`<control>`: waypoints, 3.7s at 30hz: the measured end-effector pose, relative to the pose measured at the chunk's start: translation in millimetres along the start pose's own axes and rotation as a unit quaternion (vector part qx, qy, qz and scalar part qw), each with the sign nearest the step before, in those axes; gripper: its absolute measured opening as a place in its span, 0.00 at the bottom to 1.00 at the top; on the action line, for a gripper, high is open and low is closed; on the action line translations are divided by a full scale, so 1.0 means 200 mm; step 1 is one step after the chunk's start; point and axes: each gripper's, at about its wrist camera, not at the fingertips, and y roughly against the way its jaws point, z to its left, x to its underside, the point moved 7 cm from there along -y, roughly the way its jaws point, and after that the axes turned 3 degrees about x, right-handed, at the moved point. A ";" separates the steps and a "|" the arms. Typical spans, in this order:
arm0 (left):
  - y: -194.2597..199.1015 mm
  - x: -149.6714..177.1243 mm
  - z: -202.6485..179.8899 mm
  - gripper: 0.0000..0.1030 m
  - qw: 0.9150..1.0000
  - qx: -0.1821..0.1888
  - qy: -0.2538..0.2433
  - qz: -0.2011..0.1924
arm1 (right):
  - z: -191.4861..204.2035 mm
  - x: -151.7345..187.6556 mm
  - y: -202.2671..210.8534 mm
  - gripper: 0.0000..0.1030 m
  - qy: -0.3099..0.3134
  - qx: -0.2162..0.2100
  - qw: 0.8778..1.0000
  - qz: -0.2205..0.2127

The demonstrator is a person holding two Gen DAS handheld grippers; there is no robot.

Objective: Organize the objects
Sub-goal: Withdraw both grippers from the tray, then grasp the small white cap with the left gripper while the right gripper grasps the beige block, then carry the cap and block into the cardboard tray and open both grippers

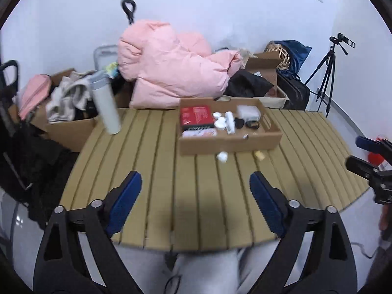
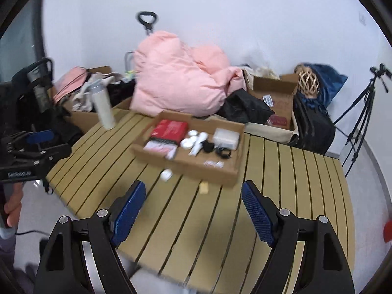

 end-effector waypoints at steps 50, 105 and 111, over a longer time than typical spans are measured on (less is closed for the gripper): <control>-1.59 0.06 -0.33 0.44 0.992 0.068 -0.059 0.093 | -0.18 0.20 -1.40 0.55 -0.055 -0.025 0.995 0.081; 0.01 0.29 -0.49 0.21 0.984 0.176 -0.032 0.019 | -0.05 0.61 0.07 0.23 -0.106 -0.017 0.994 0.024; -0.22 -0.04 -0.46 0.22 0.985 0.173 -0.027 0.012 | -0.09 0.44 -0.19 0.23 -0.092 -0.045 0.994 0.041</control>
